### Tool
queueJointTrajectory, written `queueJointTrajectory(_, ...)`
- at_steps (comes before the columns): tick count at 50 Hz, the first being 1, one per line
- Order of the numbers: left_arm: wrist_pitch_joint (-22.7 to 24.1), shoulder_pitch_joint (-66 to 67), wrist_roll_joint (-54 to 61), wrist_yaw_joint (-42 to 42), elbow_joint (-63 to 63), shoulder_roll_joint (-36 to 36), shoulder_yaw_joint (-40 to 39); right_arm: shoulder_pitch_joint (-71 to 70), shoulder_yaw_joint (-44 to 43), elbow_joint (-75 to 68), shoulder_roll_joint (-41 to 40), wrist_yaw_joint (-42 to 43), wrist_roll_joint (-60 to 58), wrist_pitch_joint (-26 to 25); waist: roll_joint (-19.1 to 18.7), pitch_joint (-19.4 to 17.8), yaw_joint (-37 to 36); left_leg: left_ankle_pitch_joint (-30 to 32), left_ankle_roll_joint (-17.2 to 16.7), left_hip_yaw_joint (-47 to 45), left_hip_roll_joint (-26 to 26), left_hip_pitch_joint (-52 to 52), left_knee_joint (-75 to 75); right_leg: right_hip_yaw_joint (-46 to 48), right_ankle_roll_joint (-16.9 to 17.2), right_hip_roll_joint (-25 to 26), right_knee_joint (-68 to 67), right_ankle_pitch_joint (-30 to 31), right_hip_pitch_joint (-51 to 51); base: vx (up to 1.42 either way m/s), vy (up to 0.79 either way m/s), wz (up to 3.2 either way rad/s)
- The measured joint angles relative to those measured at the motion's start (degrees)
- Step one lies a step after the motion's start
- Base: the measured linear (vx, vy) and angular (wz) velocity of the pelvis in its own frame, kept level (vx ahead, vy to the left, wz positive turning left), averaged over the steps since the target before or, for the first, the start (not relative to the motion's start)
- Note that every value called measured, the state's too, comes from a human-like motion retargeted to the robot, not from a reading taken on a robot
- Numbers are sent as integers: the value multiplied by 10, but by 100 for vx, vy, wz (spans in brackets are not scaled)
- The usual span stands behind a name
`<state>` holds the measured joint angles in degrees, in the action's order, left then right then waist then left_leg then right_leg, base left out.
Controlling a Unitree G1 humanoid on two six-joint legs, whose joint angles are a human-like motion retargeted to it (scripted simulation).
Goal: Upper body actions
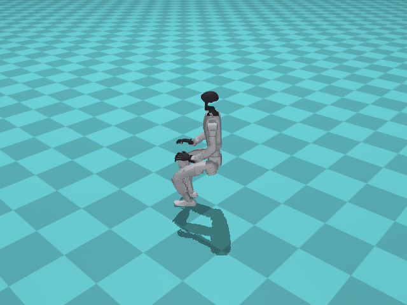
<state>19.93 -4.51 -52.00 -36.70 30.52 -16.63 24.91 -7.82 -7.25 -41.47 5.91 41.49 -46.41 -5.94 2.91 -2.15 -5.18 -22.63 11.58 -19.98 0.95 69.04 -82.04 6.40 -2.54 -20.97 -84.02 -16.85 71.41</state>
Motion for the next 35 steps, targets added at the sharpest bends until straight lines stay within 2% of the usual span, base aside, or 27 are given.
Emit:
queueJointTrajectory(7, -38, -2, -38, 24, 20, 22, -2, 2, -1, 3, -1, -1, -1, 0, -1, 1, 0, -1, -1, 1, -2, -1, 0, 0, 1, 2, 0, 0, -1, 0, 0, 0)
queueJointTrajectory(24, -38, -12, -37, 3, 23, 42, -1, 2, -9, 10, -3, -2, -5, -1, -2, -4, -4, 0, 1, 1, 1, 0, 1, 0, 1, 1, 0, 0, 0, 0, 0, 0)
queueJointTrajectory(35, -19, -120, 55, -40, 8, 141, -18, 6, -15, 18, -5, -2, -5, -5, -2, -7, -10, 0, 2, -1, 3, -3, 3, 0, 2, -3, -1, -2, -4, 0, 0, 0)
